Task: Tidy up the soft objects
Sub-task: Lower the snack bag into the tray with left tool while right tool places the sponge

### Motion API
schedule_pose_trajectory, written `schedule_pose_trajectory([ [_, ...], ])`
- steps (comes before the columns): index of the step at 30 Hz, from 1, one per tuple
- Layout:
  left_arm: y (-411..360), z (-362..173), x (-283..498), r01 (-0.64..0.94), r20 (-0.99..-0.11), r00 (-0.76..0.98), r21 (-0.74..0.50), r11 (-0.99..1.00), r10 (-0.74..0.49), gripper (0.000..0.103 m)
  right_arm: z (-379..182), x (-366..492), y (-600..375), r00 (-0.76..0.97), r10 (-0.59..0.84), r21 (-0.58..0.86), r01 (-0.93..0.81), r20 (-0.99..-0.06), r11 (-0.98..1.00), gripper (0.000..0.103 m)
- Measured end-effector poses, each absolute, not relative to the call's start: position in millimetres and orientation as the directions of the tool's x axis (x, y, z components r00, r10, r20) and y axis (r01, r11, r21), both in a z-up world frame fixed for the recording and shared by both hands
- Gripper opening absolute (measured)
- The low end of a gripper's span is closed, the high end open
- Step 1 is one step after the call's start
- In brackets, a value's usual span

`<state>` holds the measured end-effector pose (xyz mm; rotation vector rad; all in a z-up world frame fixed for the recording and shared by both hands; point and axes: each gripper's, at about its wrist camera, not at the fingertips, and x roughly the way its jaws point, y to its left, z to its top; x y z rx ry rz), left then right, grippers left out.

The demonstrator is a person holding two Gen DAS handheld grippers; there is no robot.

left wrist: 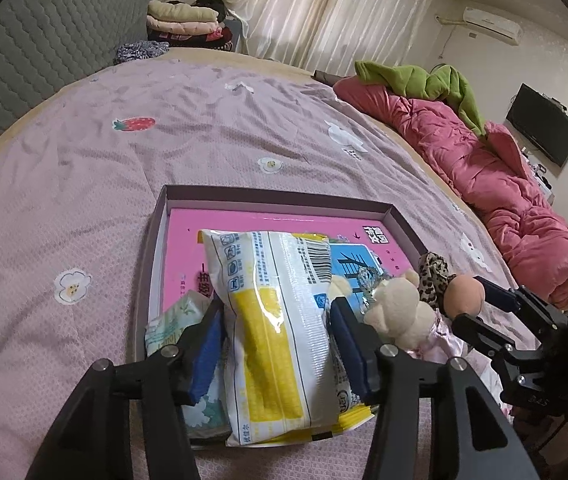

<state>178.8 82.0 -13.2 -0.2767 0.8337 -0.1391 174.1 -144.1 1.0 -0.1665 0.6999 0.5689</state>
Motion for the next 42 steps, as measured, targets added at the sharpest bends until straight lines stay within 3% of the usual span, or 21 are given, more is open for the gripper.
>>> schedule_pose_trajectory([
  [4,84,-11,178,0.009,-0.701,0.677,-0.296,0.955,-0.224,0.054,5,171,-144,0.639,0.439,0.029,-0.546,-0.632,0.837,0.07],
  [8,89,-6,177,-0.003,-0.681,0.701,-0.299,0.954,-0.211,0.061,12,168,-148,0.662,0.444,0.026,-0.54,-0.604,0.841,0.07],
  [11,92,-2,176,-0.008,-0.67,0.713,-0.304,0.953,-0.208,0.062,19,167,-152,0.673,0.462,0.041,-0.541,-0.578,0.84,0.075],
  [23,87,9,154,-0.066,-0.684,0.717,-0.257,0.964,-0.133,0.062,28,148,-156,0.701,0.466,0.065,-0.517,-0.54,0.853,0.075],
  [32,64,2,118,-0.11,-0.73,0.68,-0.206,0.972,-0.077,0.063,23,118,-150,0.702,0.443,0.022,-0.521,-0.558,0.853,0.077],
  [42,36,1,64,-0.166,-0.746,0.666,-0.154,0.974,-0.004,0.064,9,79,-160,0.675,0.37,0.044,-0.448,-0.638,0.893,0.078],
])
